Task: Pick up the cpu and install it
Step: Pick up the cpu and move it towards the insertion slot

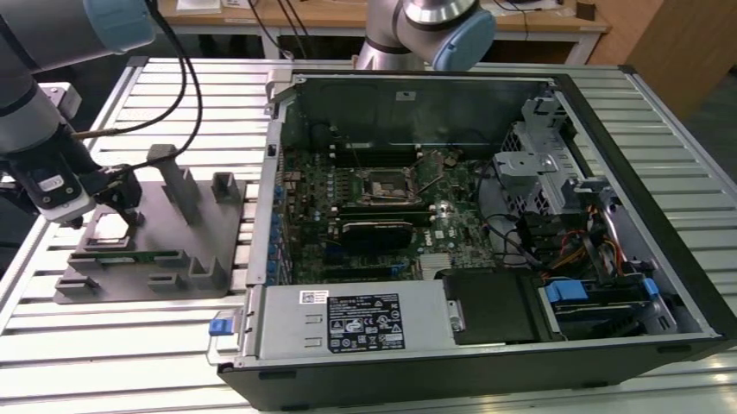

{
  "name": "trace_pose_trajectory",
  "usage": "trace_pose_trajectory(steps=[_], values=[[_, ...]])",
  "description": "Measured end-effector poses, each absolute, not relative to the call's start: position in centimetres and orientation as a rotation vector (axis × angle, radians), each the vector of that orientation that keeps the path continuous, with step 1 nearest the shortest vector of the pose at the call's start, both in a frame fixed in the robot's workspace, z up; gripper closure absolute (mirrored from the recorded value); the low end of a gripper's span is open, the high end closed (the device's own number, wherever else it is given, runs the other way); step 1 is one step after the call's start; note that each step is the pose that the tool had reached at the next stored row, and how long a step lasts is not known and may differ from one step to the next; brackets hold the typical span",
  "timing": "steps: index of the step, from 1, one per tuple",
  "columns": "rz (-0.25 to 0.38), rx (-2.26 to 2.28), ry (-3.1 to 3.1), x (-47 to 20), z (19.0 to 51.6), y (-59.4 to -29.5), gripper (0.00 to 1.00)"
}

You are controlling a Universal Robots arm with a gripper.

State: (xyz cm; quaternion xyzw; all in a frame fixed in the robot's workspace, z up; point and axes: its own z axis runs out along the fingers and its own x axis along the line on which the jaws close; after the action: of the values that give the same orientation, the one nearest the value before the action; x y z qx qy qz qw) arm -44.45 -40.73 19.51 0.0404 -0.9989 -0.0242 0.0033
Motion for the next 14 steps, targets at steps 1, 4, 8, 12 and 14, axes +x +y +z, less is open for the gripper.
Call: trace_pose_trajectory(steps=[1, 4, 8, 12, 14], values=[[-0.076, 0.127, -3.132, -44.45, 19.41, -40.71, 0.26], [-0.076, 0.127, -3.132, -44.45, 19.09, -40.69, 0.26], [-0.076, 0.126, -3.131, -44.42, 18.75, -40.68, 0.26], [-0.076, 0.127, -3.131, -44.38, 18.63, -40.68, 0.28], [-0.076, 0.127, -3.131, -44.37, 18.57, -40.68, 0.35]])
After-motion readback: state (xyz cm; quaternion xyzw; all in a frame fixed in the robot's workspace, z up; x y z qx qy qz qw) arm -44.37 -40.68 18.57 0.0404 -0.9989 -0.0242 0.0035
